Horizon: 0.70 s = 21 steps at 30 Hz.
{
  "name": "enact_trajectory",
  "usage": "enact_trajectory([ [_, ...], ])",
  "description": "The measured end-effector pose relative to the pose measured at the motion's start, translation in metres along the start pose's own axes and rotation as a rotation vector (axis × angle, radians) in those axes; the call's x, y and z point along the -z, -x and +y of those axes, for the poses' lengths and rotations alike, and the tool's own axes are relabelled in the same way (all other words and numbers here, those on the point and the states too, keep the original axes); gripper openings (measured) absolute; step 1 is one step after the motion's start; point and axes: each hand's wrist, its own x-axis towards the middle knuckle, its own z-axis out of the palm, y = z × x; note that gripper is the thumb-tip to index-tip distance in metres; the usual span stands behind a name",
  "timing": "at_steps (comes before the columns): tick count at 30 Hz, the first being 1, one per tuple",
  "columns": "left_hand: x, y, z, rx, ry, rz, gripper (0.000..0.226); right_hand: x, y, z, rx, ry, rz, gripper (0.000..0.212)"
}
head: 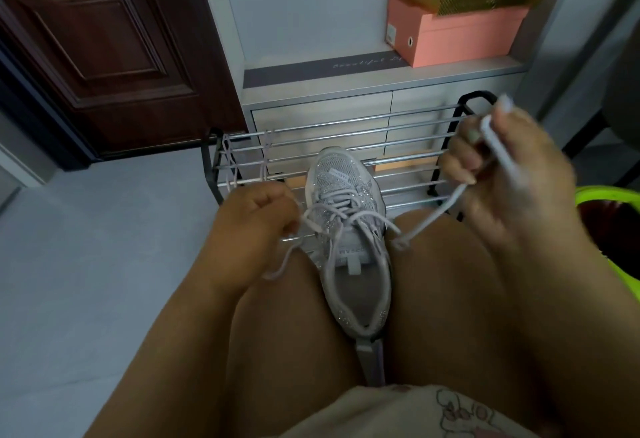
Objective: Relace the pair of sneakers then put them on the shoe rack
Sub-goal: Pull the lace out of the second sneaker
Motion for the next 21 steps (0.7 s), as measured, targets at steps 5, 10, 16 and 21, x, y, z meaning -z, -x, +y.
enact_trajectory([
  [5, -0.016, -0.006, -0.010, -0.049, -0.185, 0.010, 0.022, 0.010, -0.004, -0.008, -0.117, 0.944, -0.202, 0.011],
  [10, -0.026, -0.019, -0.032, -0.158, -0.418, -0.079, 0.010, 0.014, 0.010, 0.025, -0.198, 1.566, -0.354, 0.017],
  [16, -0.030, -0.019, -0.029, -0.194, -0.570, -0.129, 0.017, 0.008, 0.011, 0.037, -0.177, 1.476, -0.478, 0.021],
  [21, -0.022, -0.014, -0.016, 0.049, -0.078, -0.215, 0.030, 0.007, 0.004, 0.037, -0.202, 1.311, -0.414, 0.034],
])
